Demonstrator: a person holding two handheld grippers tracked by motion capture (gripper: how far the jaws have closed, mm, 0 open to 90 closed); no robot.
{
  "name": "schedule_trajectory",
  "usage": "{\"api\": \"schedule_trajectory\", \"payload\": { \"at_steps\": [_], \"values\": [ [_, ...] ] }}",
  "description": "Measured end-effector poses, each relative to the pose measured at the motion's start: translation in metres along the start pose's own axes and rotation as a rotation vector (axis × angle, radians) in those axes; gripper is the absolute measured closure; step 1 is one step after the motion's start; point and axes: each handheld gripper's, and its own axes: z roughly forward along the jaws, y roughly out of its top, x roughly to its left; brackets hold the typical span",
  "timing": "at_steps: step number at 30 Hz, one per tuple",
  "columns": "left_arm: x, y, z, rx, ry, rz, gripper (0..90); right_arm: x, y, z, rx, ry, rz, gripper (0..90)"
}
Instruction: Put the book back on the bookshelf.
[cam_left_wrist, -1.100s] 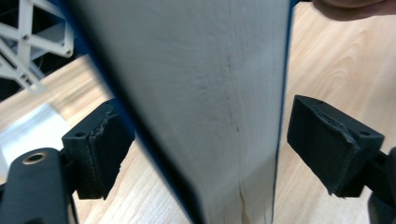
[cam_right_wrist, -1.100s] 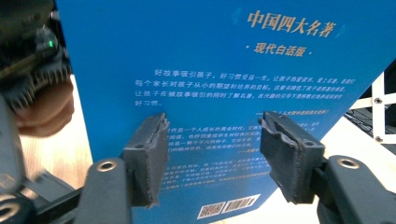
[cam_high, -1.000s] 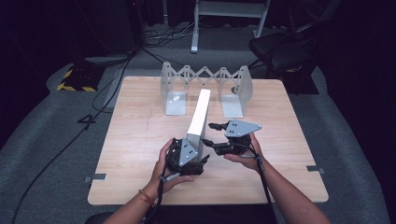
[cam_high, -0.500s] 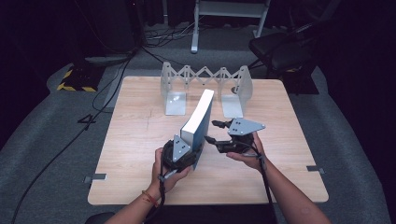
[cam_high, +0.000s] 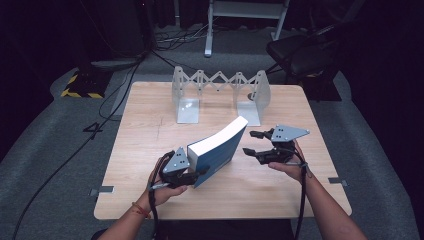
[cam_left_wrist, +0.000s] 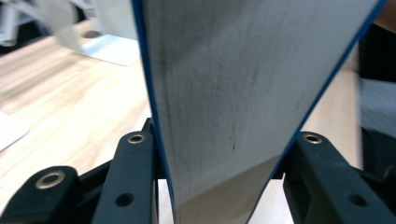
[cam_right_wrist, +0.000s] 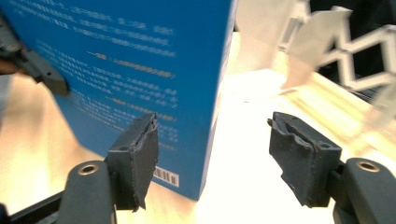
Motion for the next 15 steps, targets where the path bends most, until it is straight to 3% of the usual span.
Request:
{"api": "schedule_trajectory", "payload": {
  "at_steps": [7, 10, 13, 15],
  "values": [
    [0.009, -0.008, -0.018, 0.008, -0.102, -0.006, 59.0, 0.013, 0.010, 0.016, -0.011, 0.092, -0.064, 33.2],
    [0.014, -0.009, -0.020, 0.007, -0.120, -0.003, 59.2, 0.016, 0.012, 0.028, -0.002, 0.148, -0.088, 35.0],
    [0.016, -0.009, -0.020, 0.008, -0.128, 0.008, 59.2, 0.015, 0.012, 0.040, 0.006, 0.210, -0.073, 35.1],
    [0.016, -0.009, -0.020, 0.009, -0.126, 0.015, 59.2, 0.016, 0.012, 0.043, 0.002, 0.225, -0.076, 35.2]
  ]
}}
